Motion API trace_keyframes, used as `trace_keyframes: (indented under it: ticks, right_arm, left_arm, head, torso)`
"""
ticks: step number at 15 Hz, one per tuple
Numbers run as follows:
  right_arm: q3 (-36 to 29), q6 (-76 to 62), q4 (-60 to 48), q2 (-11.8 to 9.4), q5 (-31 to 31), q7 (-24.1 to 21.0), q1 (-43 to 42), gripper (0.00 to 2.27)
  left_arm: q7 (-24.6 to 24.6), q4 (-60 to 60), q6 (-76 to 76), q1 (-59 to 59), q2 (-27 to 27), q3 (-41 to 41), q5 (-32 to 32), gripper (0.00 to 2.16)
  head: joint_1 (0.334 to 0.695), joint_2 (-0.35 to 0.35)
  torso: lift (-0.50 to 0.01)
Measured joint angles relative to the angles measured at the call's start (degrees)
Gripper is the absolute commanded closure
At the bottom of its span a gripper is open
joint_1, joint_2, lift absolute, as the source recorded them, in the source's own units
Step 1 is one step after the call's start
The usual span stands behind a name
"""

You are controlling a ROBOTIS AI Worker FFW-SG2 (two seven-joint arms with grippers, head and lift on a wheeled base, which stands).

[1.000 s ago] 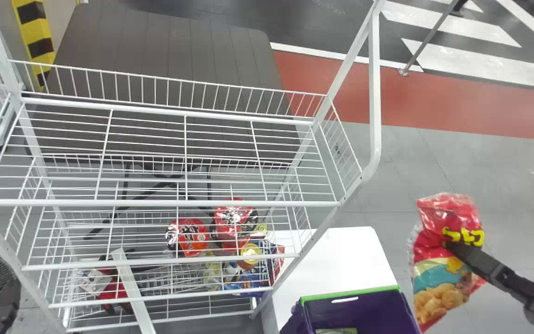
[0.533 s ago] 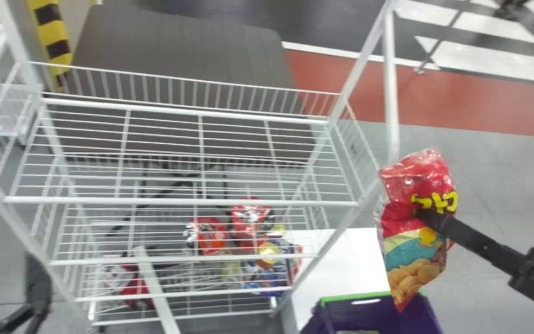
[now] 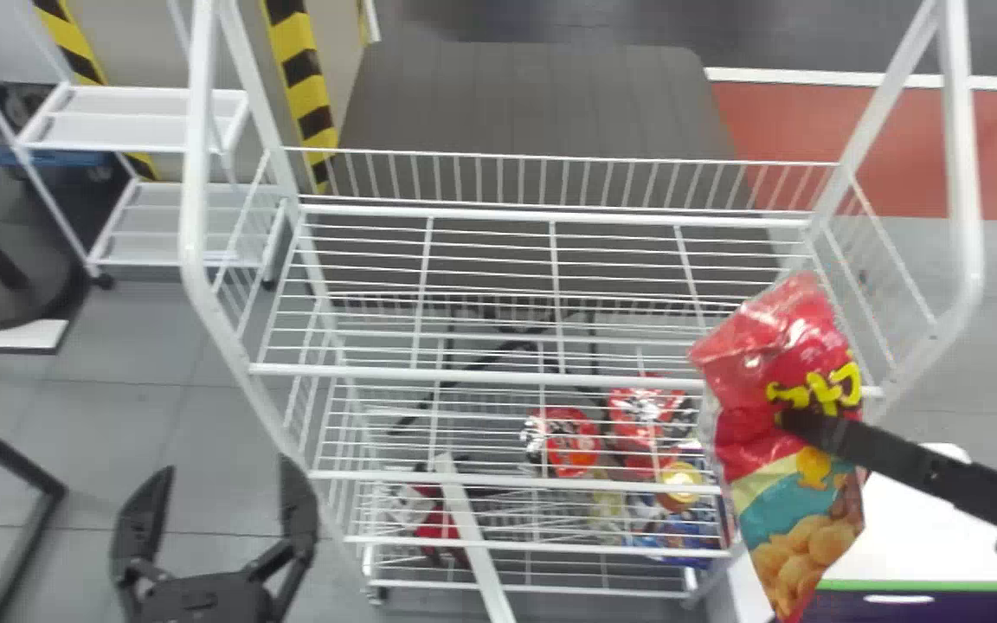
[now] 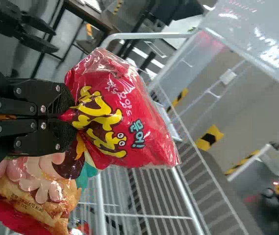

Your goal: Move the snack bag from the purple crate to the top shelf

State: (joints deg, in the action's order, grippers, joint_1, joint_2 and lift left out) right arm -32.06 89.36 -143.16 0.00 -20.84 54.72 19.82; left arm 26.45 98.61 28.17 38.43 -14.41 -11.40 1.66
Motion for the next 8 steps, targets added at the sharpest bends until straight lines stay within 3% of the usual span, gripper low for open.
trace_keyframes:
  ticks: [5, 8]
  right_arm:
    - [11.9, -17.1, 4.0, 0.0, 0.5, -7.3, 0.2, 2.12]
    - [16.4, -26.1, 7.3, 0.0, 1.2, -9.0, -2.1, 2.12]
  left_arm:
    - [0.1, -0.1, 0.8, 0.4, 0.0, 0.0, -0.1, 0.09]
    - [0.1, -0.1, 0.9, 0.4, 0.0, -0.1, -0.1, 0.09]
  head:
    - [0.695, 0.170]
    - [0.695, 0.185]
  torso:
    - [0.001]
    - [0.001]
